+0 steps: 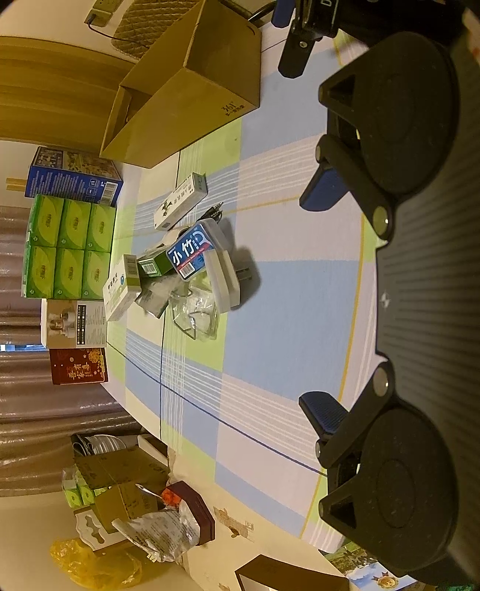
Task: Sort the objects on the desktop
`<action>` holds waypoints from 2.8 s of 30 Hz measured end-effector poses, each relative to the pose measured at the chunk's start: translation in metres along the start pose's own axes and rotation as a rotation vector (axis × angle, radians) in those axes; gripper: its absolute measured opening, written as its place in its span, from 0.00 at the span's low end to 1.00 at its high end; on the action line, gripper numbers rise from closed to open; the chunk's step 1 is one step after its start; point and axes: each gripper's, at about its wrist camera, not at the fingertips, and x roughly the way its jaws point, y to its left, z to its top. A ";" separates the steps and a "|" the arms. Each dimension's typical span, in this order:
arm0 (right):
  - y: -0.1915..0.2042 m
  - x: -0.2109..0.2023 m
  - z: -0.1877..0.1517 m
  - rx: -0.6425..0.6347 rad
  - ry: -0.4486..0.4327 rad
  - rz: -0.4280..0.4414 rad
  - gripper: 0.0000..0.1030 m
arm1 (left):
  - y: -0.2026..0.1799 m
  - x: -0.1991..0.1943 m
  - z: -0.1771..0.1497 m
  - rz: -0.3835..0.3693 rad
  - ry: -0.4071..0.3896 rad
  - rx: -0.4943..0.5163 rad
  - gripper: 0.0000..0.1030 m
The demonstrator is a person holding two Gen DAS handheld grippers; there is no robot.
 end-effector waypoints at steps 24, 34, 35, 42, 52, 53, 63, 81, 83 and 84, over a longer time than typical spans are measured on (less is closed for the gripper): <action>-0.003 -0.008 0.008 0.034 -0.017 0.030 0.98 | -0.006 -0.017 0.024 -0.057 -0.033 0.029 0.99; 0.006 0.012 0.018 -0.009 0.010 0.087 0.98 | 0.007 0.002 0.048 -0.147 -0.026 0.041 0.99; 0.007 0.016 0.021 -0.014 0.012 0.094 0.98 | 0.009 0.005 0.051 -0.156 -0.026 0.044 0.99; 0.015 0.051 0.036 -0.066 0.036 0.148 0.98 | 0.029 0.038 0.073 -0.220 0.017 0.069 0.99; 0.033 0.123 0.042 -0.183 0.117 0.193 0.98 | 0.057 0.100 0.085 -0.398 0.054 0.097 0.99; 0.036 0.130 0.044 -0.196 0.123 0.197 0.98 | 0.057 0.107 0.085 -0.415 0.059 0.114 0.99; 0.036 0.186 0.054 -0.283 0.140 0.209 0.95 | 0.045 0.161 0.100 -0.489 0.095 0.345 0.86; 0.054 0.212 0.056 -0.388 0.145 0.242 0.85 | 0.055 0.215 0.111 -0.670 0.235 0.301 0.73; 0.056 0.213 0.056 -0.405 0.140 0.240 0.85 | 0.054 0.219 0.110 -0.670 0.250 0.293 0.72; 0.057 0.213 0.056 -0.408 0.138 0.240 0.84 | 0.053 0.220 0.110 -0.672 0.253 0.284 0.67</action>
